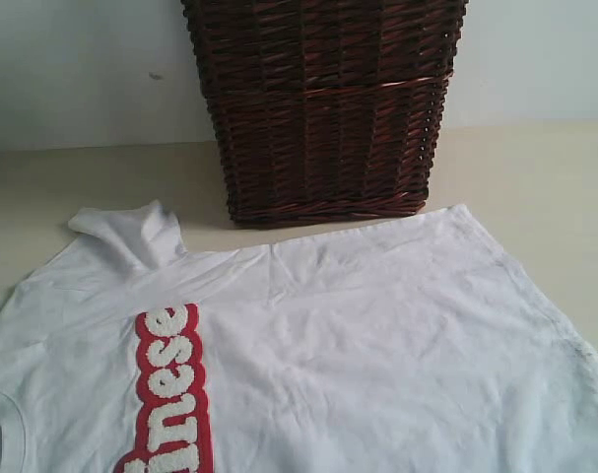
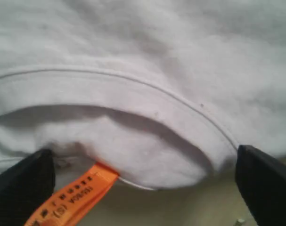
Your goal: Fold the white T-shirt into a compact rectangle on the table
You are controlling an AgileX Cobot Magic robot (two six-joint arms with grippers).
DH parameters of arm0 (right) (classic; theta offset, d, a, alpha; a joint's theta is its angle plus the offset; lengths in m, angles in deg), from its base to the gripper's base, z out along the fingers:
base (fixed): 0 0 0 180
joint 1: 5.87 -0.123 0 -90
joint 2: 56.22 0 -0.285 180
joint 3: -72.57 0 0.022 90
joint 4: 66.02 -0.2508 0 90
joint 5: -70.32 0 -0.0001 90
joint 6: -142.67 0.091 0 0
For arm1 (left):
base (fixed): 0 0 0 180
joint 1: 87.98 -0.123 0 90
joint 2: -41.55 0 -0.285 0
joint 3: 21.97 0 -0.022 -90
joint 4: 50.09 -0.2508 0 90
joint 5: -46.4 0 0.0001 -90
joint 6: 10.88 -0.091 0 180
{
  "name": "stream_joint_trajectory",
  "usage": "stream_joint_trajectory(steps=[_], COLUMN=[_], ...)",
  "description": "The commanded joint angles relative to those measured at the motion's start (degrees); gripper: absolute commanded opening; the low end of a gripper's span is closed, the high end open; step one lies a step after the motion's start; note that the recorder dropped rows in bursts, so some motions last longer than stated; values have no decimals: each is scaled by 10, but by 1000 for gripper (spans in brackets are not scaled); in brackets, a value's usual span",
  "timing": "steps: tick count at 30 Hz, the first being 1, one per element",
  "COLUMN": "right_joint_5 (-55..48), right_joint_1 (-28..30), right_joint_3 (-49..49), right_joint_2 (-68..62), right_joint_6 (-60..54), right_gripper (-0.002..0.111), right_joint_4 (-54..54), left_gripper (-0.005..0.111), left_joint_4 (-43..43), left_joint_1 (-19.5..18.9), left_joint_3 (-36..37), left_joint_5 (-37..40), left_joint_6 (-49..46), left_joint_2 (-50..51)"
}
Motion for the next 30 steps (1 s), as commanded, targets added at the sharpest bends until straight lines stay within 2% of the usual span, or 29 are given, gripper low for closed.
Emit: stream_joint_trajectory(steps=[1,8,12,16,19,22,30], right_joint_5=[7,7,7,7,7,7,7], right_joint_1=[3,3,3,3,3,3,3], right_joint_3=[2,2,2,2,2,2,2], right_joint_2=[3,3,3,3,3,3,3], right_joint_6=[0,0,0,0,0,0,0], right_gripper=[37,37,37,37,37,37,37], right_joint_4=[0,0,0,0,0,0,0], left_gripper=[105,105,105,105,105,105,105], left_joint_4=[8,38,153,289,368,404,415], left_joint_1=[-1,-1,-1,-1,-1,-1,-1], left_joint_3=[-9,-22,-22,-24,-46,-82,-164], left_joint_5=[-26,-25,-59,-127,-144,-141,-160], left_joint_6=[42,23,-118,-273,-340,-344,-344], left_joint_2=[-15,-45,-30,-4,28,79,205])
